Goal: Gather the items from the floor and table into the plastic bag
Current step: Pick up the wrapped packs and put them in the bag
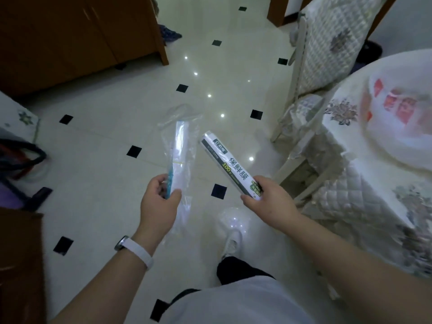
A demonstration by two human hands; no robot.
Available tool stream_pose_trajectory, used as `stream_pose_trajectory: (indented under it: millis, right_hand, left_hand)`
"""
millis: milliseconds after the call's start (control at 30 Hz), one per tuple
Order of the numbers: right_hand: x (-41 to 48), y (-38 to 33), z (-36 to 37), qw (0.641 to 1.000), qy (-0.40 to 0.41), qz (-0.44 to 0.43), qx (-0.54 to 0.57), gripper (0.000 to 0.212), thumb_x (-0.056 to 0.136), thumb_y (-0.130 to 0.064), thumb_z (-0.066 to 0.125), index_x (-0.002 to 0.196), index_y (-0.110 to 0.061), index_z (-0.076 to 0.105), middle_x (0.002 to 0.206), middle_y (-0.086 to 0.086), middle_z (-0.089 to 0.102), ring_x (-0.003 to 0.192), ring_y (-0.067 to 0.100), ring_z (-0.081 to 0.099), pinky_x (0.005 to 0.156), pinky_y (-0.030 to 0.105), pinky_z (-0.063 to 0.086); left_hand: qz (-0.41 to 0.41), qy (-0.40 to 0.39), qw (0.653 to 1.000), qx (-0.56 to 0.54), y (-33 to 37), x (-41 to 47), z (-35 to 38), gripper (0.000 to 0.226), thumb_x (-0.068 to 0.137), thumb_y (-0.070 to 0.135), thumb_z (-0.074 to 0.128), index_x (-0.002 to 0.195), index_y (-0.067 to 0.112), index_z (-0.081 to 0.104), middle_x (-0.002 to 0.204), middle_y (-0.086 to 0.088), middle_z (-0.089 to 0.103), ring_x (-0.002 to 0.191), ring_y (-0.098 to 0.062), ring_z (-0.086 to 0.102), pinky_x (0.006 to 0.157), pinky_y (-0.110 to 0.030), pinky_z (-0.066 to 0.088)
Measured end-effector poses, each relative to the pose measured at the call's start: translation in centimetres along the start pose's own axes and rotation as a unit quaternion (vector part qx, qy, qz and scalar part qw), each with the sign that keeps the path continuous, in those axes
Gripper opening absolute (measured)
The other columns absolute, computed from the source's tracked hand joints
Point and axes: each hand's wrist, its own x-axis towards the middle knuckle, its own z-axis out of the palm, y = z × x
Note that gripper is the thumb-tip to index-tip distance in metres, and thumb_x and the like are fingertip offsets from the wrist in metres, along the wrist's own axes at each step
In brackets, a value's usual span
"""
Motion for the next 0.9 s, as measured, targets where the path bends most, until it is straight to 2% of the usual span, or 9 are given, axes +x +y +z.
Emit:
stream_pose_trajectory:
  millis: [67, 133, 200, 267, 433, 533, 600, 700, 900]
  right_hand:
    - [3.2, -0.7, -1.9, 1.000, 0.014, 0.005, -0.001, 0.026, 0.080, -0.047, 0.066, 0.097, -0.031, 0.056, 0.086, -0.009, 0.054, 0.071, 0.010, 0.052, 0.055, 0.027, 0.035]
    - [5.7, -1.2, -4.3, 0.999, 0.038, 0.013, 0.010, 0.023, 0.081, -0.044, 0.067, 0.093, -0.028, 0.056, 0.080, -0.007, 0.054, 0.067, 0.009, 0.051, 0.053, 0.027, 0.035]
    - [7.4, -1.1, -6.5, 0.998, 0.061, 0.024, 0.020, 0.022, 0.081, -0.041, 0.068, 0.091, -0.026, 0.056, 0.078, -0.005, 0.055, 0.065, 0.010, 0.053, 0.054, 0.029, 0.040]
    - [9.0, -0.9, -8.3, 0.995, 0.084, 0.044, 0.017, 0.026, 0.080, -0.043, 0.067, 0.099, -0.027, 0.058, 0.083, -0.005, 0.060, 0.070, 0.013, 0.058, 0.061, 0.033, 0.049]
    - [12.3, -0.3, -10.5, 0.983, 0.143, 0.111, 0.032, 0.028, 0.080, -0.040, 0.068, 0.105, -0.031, 0.061, 0.085, -0.007, 0.063, 0.074, 0.013, 0.060, 0.068, 0.035, 0.052]
    - [14.8, -0.3, -11.1, 0.972, 0.169, 0.160, 0.033, 0.027, 0.080, -0.041, 0.068, 0.104, -0.032, 0.060, 0.082, -0.011, 0.060, 0.074, 0.008, 0.058, 0.068, 0.034, 0.051]
    - [16.6, -0.6, -11.6, 0.960, 0.195, 0.195, 0.039, 0.032, 0.079, -0.043, 0.067, 0.107, -0.029, 0.061, 0.083, -0.010, 0.062, 0.074, 0.009, 0.060, 0.069, 0.036, 0.052]
    - [18.9, -1.8, -12.4, 0.933, 0.252, 0.252, 0.053, 0.035, 0.079, -0.045, 0.068, 0.109, -0.029, 0.062, 0.087, -0.008, 0.066, 0.072, 0.009, 0.063, 0.068, 0.038, 0.055]
    - [22.2, -3.7, -13.7, 0.872, 0.345, 0.339, 0.073, 0.034, 0.080, -0.044, 0.069, 0.111, -0.033, 0.059, 0.092, -0.013, 0.063, 0.073, 0.005, 0.061, 0.065, 0.032, 0.051]
  left_hand:
    - [0.018, -0.009, 1.000, 0.015, 2.2, 3.1, 1.4, 0.033, 0.088, 0.010, 0.068, 0.115, 0.023, 0.056, 0.099, 0.008, 0.065, 0.088, -0.009, 0.064, 0.070, -0.013, 0.048]
    - [0.037, -0.029, 0.999, 0.012, 4.4, 5.9, 3.1, 0.033, 0.088, 0.011, 0.068, 0.114, 0.027, 0.054, 0.099, 0.011, 0.064, 0.088, -0.007, 0.064, 0.070, -0.015, 0.047]
    - [0.048, -0.054, 0.997, 0.003, 6.5, 7.9, 4.9, 0.033, 0.089, 0.011, 0.068, 0.111, 0.030, 0.053, 0.097, 0.013, 0.063, 0.087, -0.005, 0.064, 0.069, -0.013, 0.047]
    - [0.065, -0.083, 0.994, 0.001, 8.4, 10.1, 6.6, 0.033, 0.089, 0.010, 0.068, 0.107, 0.032, 0.052, 0.097, 0.015, 0.063, 0.087, -0.001, 0.063, 0.067, -0.010, 0.046]
    - [0.090, -0.154, 0.984, 0.002, 11.2, 16.8, 10.9, 0.032, 0.088, 0.008, 0.067, 0.112, 0.025, 0.056, 0.100, 0.010, 0.065, 0.080, 0.007, 0.063, 0.066, -0.007, 0.047]
    - [0.095, -0.212, 0.973, 0.004, 12.5, 21.7, 13.8, 0.034, 0.088, 0.011, 0.068, 0.119, 0.020, 0.058, 0.104, 0.004, 0.068, 0.090, -0.008, 0.067, 0.070, -0.016, 0.051]
    - [0.100, -0.255, 0.962, 0.006, 13.5, 24.7, 15.6, 0.034, 0.088, 0.012, 0.068, 0.119, 0.023, 0.057, 0.103, 0.001, 0.068, 0.093, -0.016, 0.068, 0.074, -0.023, 0.053]
    - [0.116, -0.321, 0.940, 0.011, 15.9, 29.0, 17.7, 0.034, 0.088, 0.012, 0.068, 0.116, 0.027, 0.056, 0.104, 0.002, 0.067, 0.094, -0.016, 0.067, 0.079, -0.028, 0.054]
    - [0.173, -0.417, 0.892, 0.037, 20.4, 36.3, 23.1, 0.034, 0.088, 0.010, 0.068, 0.114, 0.028, 0.055, 0.101, 0.004, 0.066, 0.089, -0.012, 0.065, 0.072, -0.019, 0.049]
